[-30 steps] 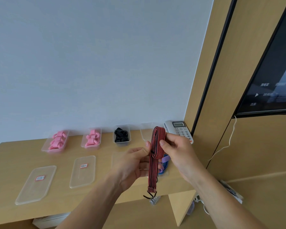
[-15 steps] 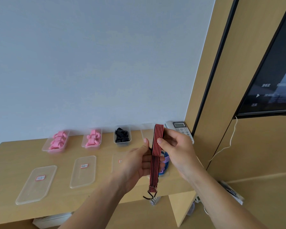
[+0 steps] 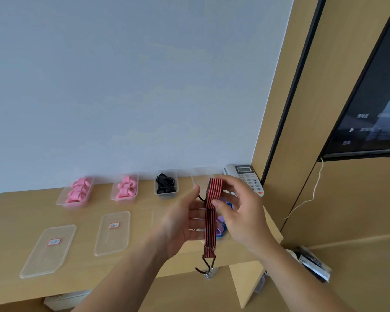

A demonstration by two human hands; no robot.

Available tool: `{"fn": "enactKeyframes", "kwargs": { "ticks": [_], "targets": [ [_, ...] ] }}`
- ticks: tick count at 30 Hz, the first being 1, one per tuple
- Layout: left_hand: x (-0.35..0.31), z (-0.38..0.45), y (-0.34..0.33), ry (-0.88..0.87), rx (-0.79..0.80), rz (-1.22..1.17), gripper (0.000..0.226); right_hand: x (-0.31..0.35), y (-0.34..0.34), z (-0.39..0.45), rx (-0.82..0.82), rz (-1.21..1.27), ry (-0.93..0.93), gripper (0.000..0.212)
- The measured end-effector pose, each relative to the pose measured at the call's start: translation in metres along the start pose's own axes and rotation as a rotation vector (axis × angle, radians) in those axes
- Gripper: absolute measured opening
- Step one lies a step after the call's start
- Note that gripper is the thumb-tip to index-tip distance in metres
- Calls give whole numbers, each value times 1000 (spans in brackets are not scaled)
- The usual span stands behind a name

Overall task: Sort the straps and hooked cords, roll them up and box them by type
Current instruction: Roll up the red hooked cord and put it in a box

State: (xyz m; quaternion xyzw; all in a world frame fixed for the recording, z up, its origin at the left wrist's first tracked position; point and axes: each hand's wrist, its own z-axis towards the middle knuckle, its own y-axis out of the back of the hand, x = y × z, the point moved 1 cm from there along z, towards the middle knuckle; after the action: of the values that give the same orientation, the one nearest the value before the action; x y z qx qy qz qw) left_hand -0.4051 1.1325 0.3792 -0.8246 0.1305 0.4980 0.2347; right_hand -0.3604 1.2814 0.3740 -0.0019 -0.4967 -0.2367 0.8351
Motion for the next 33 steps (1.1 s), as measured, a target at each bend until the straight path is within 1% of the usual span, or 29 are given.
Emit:
{"fn": "enactKeyframes", "kwargs": {
  "ticks": [4, 6, 8, 11, 14, 16, 17, 19, 20, 22, 24, 26, 28, 30, 33],
  "targets": [
    [-2, 4, 4, -1, -4, 0, 62, -4, -1, -5, 25, -124, 166, 44],
    [-4, 5, 6, -6, -3, -44, 62, -5, 0, -10, 10, -181, 265, 50],
    [-6, 6, 7, -15, -6, -86, 54, -6, -1, -16, -10, -200, 325, 58],
    [-7, 9, 6, -26, -14, -119, 34, -12, -4, -21, -14, -223, 348, 58],
    [-6, 12, 7, -40, -13, -161, 24, -20, -3, -26, -41, -205, 335, 56],
    [-7, 14, 7, -71, -19, -172, 20, -18, -1, -29, -37, -113, 227, 52],
    [-8, 14, 6, -89, -22, -173, 20, -18, -1, -31, -18, -20, 118, 50],
    [-9, 15, 4, -127, -31, -175, 21, -16, -2, -31, 37, 179, -158, 40],
    [-9, 16, 4, -150, -40, -171, 21, -16, -3, -30, 58, 225, -274, 38],
    [-9, 18, 3, -197, -65, -146, 21, -21, -2, -28, 93, 290, -448, 47],
    [-8, 20, 3, -230, -91, -114, 23, -23, 0, -26, 123, 355, -513, 51],
    [-6, 21, 2, -249, -103, -77, 24, -23, 0, -26, 141, 352, -536, 52],
    [-2, 22, 1, -262, -127, -49, 26, -24, 0, -27, 138, 351, -560, 45],
    [2, 24, 1, -275, -150, -38, 32, -27, 1, -26, 121, 373, -595, 37],
    [8, 27, 0, -269, -148, -49, 42, -28, 3, -26, 106, 406, -631, 37]
  ]
}}
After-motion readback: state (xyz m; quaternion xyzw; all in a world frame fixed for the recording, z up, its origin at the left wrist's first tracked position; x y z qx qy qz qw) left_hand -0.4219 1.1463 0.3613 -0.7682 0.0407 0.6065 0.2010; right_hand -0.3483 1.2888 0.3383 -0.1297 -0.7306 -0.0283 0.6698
